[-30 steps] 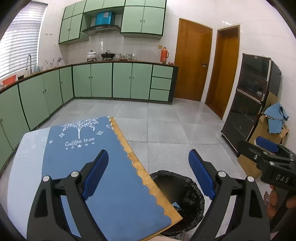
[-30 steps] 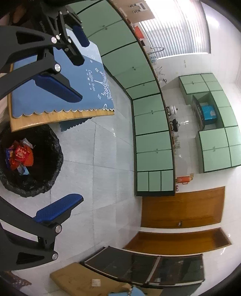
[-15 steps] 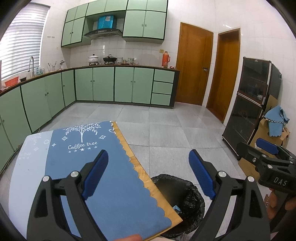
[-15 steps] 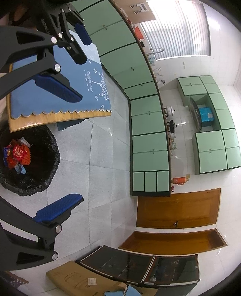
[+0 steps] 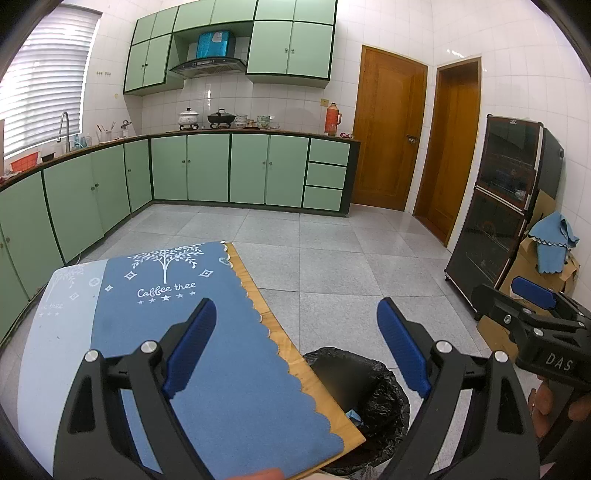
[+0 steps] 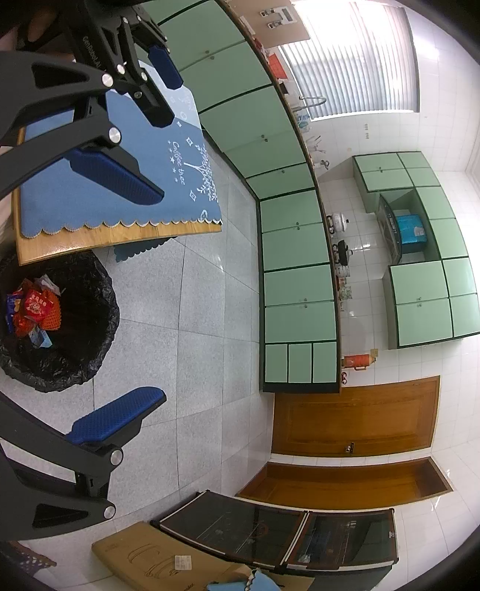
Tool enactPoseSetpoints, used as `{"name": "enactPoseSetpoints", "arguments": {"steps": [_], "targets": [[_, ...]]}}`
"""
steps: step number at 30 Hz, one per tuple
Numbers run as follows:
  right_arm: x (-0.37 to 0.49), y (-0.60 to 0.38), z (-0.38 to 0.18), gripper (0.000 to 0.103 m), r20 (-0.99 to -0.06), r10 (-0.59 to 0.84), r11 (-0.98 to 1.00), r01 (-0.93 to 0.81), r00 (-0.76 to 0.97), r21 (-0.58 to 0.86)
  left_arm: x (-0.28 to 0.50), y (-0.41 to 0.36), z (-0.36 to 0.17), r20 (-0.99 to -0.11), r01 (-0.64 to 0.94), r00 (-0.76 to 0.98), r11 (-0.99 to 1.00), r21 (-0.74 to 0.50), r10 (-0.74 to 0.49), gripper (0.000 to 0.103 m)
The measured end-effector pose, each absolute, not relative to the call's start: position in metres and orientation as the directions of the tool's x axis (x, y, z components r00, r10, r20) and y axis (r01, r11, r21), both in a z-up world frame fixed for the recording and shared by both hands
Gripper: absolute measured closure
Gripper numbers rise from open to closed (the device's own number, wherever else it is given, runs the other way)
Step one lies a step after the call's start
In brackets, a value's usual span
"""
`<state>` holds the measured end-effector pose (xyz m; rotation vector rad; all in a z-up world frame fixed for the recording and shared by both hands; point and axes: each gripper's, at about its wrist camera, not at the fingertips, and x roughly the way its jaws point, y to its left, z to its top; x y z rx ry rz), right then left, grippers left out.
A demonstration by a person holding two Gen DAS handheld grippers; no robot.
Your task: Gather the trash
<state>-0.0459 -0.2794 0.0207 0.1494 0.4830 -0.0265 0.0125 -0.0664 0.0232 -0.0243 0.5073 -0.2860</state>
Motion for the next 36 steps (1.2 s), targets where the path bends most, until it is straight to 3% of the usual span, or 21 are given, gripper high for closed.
{"name": "enactPoseSetpoints", "arguments": {"steps": [36], "targets": [[-0.0426,-0.2794,0.0187,0.006,-0.470,0.013,0.989,0.059,0.883,0.138,0.0131,-0.0628,0.0231,-0.477,0.262,0.834,0.960,-0.096,-0.276,0.017]]}}
